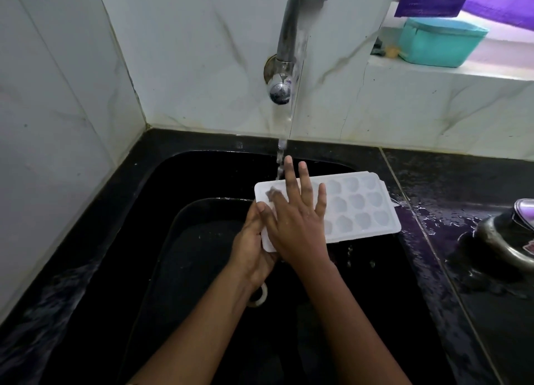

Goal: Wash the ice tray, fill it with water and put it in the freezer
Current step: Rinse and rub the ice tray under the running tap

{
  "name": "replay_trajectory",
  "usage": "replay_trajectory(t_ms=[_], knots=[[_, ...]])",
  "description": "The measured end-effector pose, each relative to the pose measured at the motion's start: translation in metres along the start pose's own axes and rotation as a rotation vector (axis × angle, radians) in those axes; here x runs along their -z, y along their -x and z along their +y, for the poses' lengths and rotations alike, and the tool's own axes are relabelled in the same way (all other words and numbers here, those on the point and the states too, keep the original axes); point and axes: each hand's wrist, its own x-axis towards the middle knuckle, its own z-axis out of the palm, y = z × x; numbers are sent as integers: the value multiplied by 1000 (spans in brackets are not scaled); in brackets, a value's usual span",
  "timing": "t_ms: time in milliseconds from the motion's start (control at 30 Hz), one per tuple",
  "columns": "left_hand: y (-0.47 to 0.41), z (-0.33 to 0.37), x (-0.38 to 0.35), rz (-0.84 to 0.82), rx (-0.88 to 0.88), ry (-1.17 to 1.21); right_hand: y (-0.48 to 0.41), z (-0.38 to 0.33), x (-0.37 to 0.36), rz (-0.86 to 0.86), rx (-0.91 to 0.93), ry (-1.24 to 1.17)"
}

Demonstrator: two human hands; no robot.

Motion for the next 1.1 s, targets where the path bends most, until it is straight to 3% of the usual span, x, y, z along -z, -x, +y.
replay_trajectory(t_ms=[100,267,433,600,767,933,1100], knots=[[-3,0,4,-5,-12,50,-3,9,2,-37,30,-74],[-2,-4,0,-19,15,39,-2,-1,5,42,-59,79],[0,-2,3,-15,-26,84,0,1,4,-38,26,-48],[1,-6,-2,-2,-9,49,0,-1,6,74,-59,115],[3,-2,-1,35,-22,45,2,-9,4,-24,-19,-38],[0,-2,0,15,-22,71,1,0,5,31,-43,64],[0,-2,1,41,-44,75,3,-8,1,-50,-3,-45]])
